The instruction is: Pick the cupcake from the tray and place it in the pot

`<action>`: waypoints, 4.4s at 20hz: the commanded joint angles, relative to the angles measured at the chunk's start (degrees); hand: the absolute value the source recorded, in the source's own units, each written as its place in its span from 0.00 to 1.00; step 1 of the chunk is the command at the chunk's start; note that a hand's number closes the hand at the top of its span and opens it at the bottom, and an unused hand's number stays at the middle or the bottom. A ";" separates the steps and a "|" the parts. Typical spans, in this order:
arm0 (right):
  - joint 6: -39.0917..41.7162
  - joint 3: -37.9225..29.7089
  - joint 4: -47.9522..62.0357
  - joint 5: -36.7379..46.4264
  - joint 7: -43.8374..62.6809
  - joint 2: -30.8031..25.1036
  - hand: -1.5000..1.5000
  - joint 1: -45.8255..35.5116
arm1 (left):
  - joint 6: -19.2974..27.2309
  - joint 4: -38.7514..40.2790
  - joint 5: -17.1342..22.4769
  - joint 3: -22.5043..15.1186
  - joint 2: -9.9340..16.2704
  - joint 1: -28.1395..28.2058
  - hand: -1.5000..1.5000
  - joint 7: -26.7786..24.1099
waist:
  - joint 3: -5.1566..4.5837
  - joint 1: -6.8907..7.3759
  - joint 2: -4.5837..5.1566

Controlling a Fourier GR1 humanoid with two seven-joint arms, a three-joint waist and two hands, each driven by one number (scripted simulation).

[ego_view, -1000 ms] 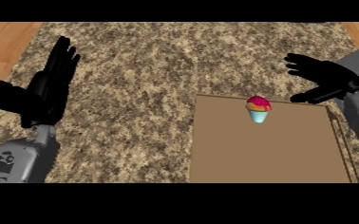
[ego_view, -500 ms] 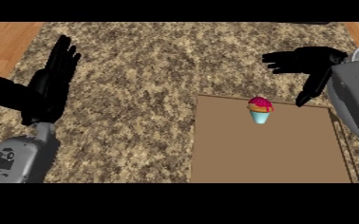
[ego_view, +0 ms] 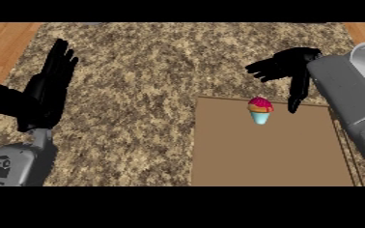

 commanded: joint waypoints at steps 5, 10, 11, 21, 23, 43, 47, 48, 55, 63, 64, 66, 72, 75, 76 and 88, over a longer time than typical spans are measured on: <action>5.53 1.16 2.43 3.23 -1.18 3.51 0.00 -1.22 | 1.91 3.49 -3.26 -0.86 -3.68 0.70 0.50 -2.84 | -0.04 -1.60 -0.31; 3.73 3.92 1.18 8.02 -2.24 3.47 0.00 1.20 | -0.11 -0.07 -2.17 1.89 -0.72 1.20 0.50 0.13 | -0.02 -1.54 -0.43; 5.16 4.36 0.47 9.11 -3.75 1.12 0.00 0.58 | -1.97 3.56 -1.23 2.25 -1.67 0.76 0.50 -3.34 | -0.03 -1.58 -0.29; 0.01 4.06 0.54 13.90 -6.60 5.83 0.00 3.64 | -1.51 -2.91 -2.27 3.85 -1.06 1.22 0.50 3.22 | -0.02 -1.79 -0.55; -3.40 3.65 0.12 14.23 -4.38 9.20 0.00 4.70 | -3.82 -0.60 -2.06 4.50 -1.59 5.09 0.50 -1.65 | -0.06 -1.94 -0.63; -2.70 7.95 -4.57 23.22 -22.31 5.54 1.00 9.83 | -4.38 -0.22 -3.47 5.26 -3.37 3.09 0.50 -0.73 | 0.00 -1.38 -0.35; -5.15 7.92 -6.71 23.40 -21.50 7.71 1.00 10.94 | -1.44 -0.88 -6.17 3.02 -4.82 0.04 0.50 3.48 | -0.01 -2.11 -0.57; -4.34 7.82 -7.09 23.72 -21.49 6.67 1.00 10.68 | -4.98 -1.89 -2.52 6.50 -2.21 1.82 0.50 2.76 | -0.04 -1.93 -0.65; -42.18 -2.11 -18.46 23.75 -1.58 8.61 1.00 4.68 | -2.52 -0.12 -4.73 7.02 -2.74 4.77 0.50 0.97 | -0.39 -6.59 -3.70; -64.26 -7.29 -35.12 26.73 11.83 9.05 1.00 5.69 | -2.40 -0.40 -4.17 8.93 -1.78 6.81 0.50 1.59 | -0.25 -8.94 -3.95; -65.12 -8.38 -37.42 26.78 14.29 7.84 1.00 5.28 | -2.61 -1.50 -4.56 8.12 -2.11 7.98 0.50 1.15 | -0.24 -9.04 -4.23; -70.32 -10.03 -42.21 28.05 17.70 7.43 1.00 5.43 | -2.78 -1.95 -3.80 8.41 -2.33 8.23 0.50 1.55 | -0.21 -8.89 -3.99; -76.08 -10.88 -59.01 35.49 29.77 1.37 1.00 11.33 | -2.76 -3.65 -3.82 9.07 -1.26 7.04 0.50 2.49 | -0.11 -8.63 -3.18; -75.13 -11.64 -69.24 37.45 34.24 -1.96 1.00 20.33 | -2.57 -3.44 -4.29 8.39 -1.86 5.65 0.50 2.26 | -0.07 -7.59 -2.27; -74.33 -12.88 -73.53 37.39 36.90 -3.08 1.00 21.10 | -2.74 -3.75 -4.18 8.09 -2.76 7.32 0.50 1.06 | -0.11 -6.96 -2.20; -71.86 -31.61 -76.46 25.25 27.06 -6.80 1.00 35.59 | -4.98 -5.12 -5.38 5.51 -5.83 7.41 0.50 -0.41 | -0.07 -2.79 -0.89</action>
